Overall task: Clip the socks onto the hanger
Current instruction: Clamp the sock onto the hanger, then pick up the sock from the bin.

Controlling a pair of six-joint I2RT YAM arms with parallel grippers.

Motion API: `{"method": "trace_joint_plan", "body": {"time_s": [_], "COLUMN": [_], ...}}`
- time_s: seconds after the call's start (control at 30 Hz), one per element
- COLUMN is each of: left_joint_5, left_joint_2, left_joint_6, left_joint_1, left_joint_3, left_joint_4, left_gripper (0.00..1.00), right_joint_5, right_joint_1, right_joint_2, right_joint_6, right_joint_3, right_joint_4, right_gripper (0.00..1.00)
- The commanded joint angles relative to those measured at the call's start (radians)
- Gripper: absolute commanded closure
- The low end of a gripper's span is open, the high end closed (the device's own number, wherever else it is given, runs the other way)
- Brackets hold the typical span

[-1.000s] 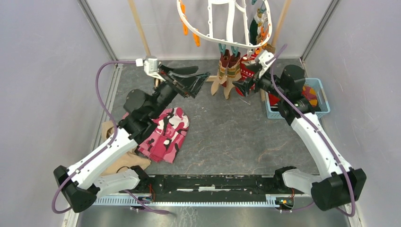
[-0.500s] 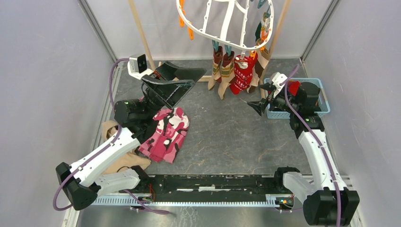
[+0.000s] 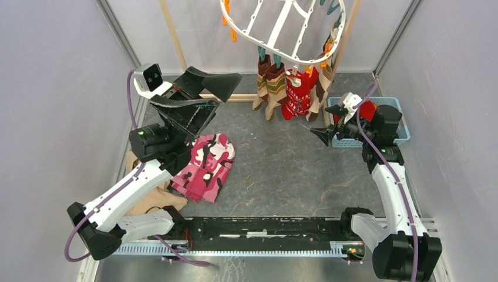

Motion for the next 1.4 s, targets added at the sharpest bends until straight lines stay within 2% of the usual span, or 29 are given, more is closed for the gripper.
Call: {"method": "trace_joint_plan", "body": {"time_s": [0.0,0.4,0.57,1.37], "left_joint_5": [-0.015,-0.009,-0.033,0.017], "left_joint_2": [0.024,-0.01,-0.031,-0.021], "left_joint_6": [-0.032,0.032,0.048,0.05], "left_joint_1": [-0.003,-0.002,0.003,0.005], "left_joint_3": [0.059,0.064,0.054,0.072], "left_joint_4": [0.045,-0.038,-0.042,-0.056], "left_gripper": [0.0,0.0,0.0,0.0], "right_joint_5": [-0.027,-0.036,-0.036,-0.043], "right_joint_1": [-0.012,-0.019,-0.023,-0.028], "right_joint_2": [-0.017,-0.008,-0.01,0.0], "right_joint_6": [0.007,0.005,0.002,-0.007], "right_joint_3": [-0.009,-0.019,-0.02,-0.022], "right_joint_4": [0.049,0.054,0.053,0.045], "right_gripper": [0.02,0.02,0.02,0.02]}}
